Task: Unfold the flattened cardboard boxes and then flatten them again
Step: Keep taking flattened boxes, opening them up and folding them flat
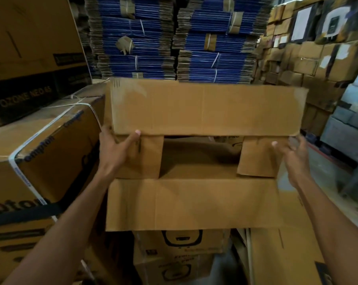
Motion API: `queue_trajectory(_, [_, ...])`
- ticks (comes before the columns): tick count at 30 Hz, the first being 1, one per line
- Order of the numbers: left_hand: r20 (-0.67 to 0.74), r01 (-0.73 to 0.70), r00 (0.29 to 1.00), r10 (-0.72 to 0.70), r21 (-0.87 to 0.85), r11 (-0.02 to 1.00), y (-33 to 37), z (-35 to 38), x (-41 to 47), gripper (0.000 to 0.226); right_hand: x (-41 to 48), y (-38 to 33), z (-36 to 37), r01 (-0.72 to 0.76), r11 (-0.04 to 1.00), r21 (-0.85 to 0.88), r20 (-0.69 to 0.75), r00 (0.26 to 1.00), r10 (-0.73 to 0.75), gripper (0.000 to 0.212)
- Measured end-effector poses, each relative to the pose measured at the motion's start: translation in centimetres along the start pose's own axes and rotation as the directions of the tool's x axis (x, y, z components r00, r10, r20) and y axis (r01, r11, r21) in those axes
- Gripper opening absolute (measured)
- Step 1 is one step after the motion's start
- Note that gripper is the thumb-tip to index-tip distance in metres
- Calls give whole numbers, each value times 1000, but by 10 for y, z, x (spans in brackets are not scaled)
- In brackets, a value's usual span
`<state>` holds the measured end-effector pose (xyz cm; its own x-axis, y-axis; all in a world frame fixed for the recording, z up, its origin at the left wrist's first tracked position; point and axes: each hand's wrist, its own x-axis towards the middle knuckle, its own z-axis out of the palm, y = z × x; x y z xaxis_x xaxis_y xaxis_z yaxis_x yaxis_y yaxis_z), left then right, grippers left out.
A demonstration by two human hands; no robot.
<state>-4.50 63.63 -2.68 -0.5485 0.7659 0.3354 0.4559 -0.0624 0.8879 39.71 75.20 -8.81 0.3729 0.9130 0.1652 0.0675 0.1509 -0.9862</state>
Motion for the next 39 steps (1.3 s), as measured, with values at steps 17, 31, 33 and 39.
queue_trajectory(17, [-30,78,997,-74,573,816,-3,-25,20,102,4,-51,62,505,277,-817,465,862,-201,65])
queue_trajectory(31, [-100,-328,868,486,620,713,26,-39,40,55,-91,-39,60,843,305,-444,832,514,-209,87])
queue_trajectory(33, [-225,-371,819,528,494,786,46,-46,52,57,-91,-31,61,831,311,-460,816,535,-222,92])
queue_trajectory(39, [-476,-404,771,423,149,903,79,-47,97,63,-90,-18,64,848,256,-465,776,529,-343,89])
